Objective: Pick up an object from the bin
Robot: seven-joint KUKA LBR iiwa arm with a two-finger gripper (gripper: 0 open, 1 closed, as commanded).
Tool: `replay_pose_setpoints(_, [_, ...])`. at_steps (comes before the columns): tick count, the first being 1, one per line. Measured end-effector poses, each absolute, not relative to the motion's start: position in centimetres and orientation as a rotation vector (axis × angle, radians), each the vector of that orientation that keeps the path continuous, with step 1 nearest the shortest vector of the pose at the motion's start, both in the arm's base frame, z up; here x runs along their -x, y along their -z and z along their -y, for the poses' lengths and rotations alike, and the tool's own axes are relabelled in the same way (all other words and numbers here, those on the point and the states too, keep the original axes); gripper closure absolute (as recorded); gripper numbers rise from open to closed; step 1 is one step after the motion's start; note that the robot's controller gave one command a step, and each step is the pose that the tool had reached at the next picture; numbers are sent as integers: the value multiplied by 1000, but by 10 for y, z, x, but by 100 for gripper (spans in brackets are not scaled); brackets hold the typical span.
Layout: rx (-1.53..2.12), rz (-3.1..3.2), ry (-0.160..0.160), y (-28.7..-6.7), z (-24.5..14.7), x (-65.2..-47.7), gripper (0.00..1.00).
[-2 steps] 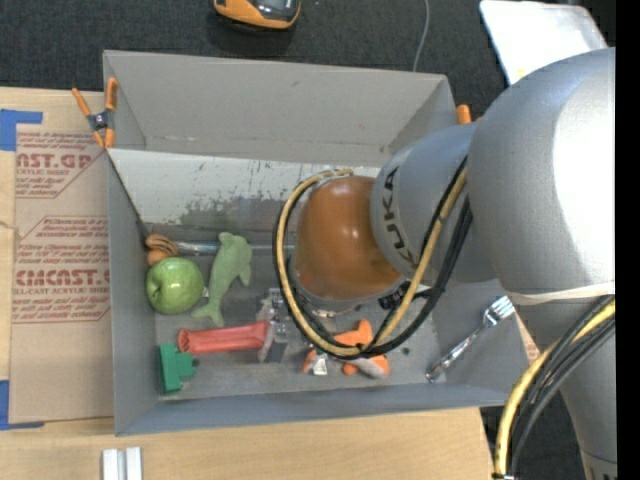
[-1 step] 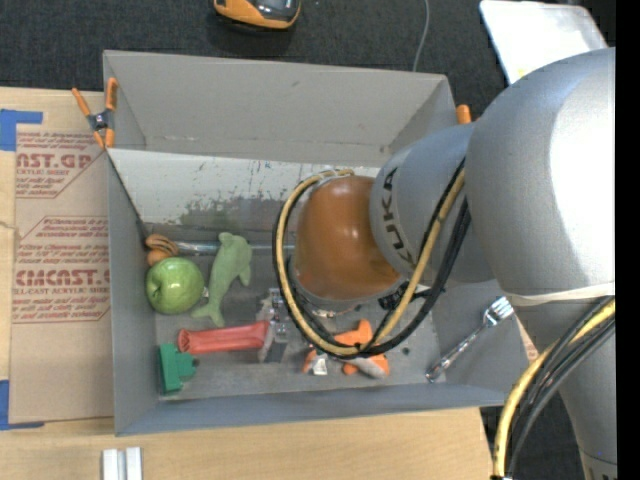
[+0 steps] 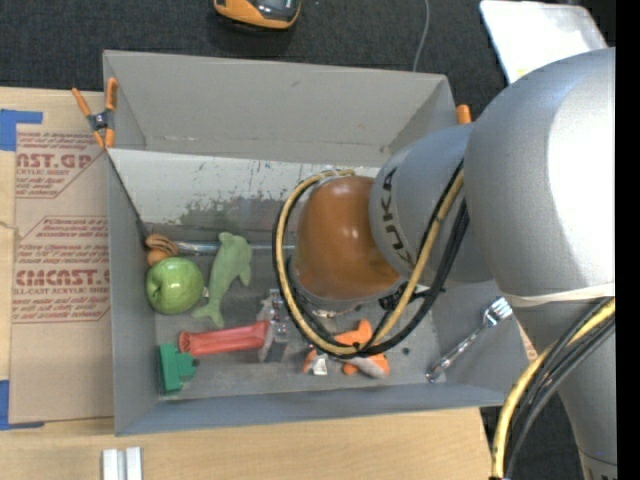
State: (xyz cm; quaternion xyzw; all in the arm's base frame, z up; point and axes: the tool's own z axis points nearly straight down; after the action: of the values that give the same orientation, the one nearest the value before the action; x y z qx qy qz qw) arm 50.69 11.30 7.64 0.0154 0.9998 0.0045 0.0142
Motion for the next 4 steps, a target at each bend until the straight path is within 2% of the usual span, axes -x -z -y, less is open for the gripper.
replay_pose_setpoints(1, [-48, -3112, -14, -77, -113, -507, 100])
replay_pose_setpoints(2, [-101, -3113, -15, -128, -85, -517, 100])
replay_pose_setpoints(3, [-75, -3115, -17, -165, -110, -528, 100])
replay_pose_setpoints(4, [70, -3108, -10, -101, -106, -511, 100])
